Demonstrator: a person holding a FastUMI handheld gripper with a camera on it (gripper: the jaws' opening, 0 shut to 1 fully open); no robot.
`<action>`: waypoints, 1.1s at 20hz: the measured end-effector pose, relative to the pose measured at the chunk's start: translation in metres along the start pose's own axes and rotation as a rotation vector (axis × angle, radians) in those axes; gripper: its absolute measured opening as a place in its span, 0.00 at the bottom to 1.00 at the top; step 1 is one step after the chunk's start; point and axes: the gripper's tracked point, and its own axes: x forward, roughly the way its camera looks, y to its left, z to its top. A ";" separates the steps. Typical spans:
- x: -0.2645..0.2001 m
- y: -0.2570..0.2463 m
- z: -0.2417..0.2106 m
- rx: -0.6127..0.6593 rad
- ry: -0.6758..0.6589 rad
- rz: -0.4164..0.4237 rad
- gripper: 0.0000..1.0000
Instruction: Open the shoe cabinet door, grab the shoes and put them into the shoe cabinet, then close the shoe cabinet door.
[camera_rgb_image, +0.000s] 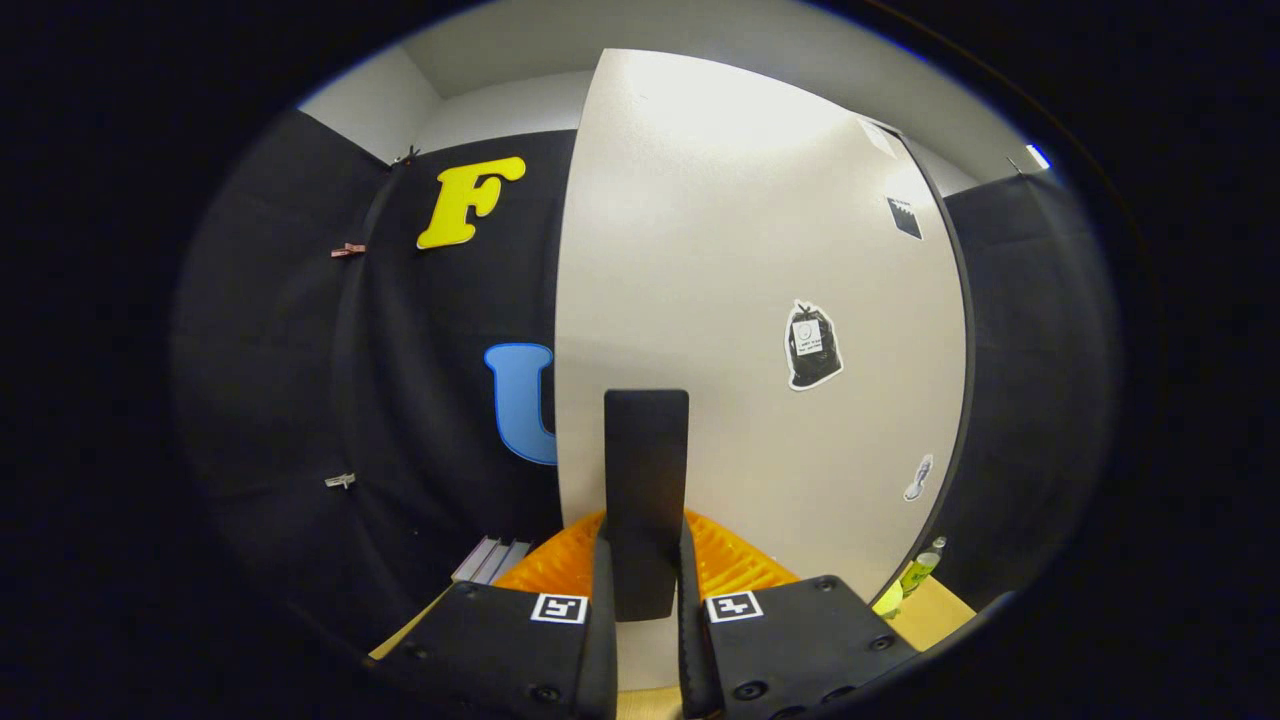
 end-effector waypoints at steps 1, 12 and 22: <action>-0.007 -0.001 0.001 0.003 0.002 0.009 0.28; -0.088 -0.046 0.006 0.002 -0.006 0.063 0.28; -0.140 -0.107 0.006 -0.012 -0.016 0.044 0.27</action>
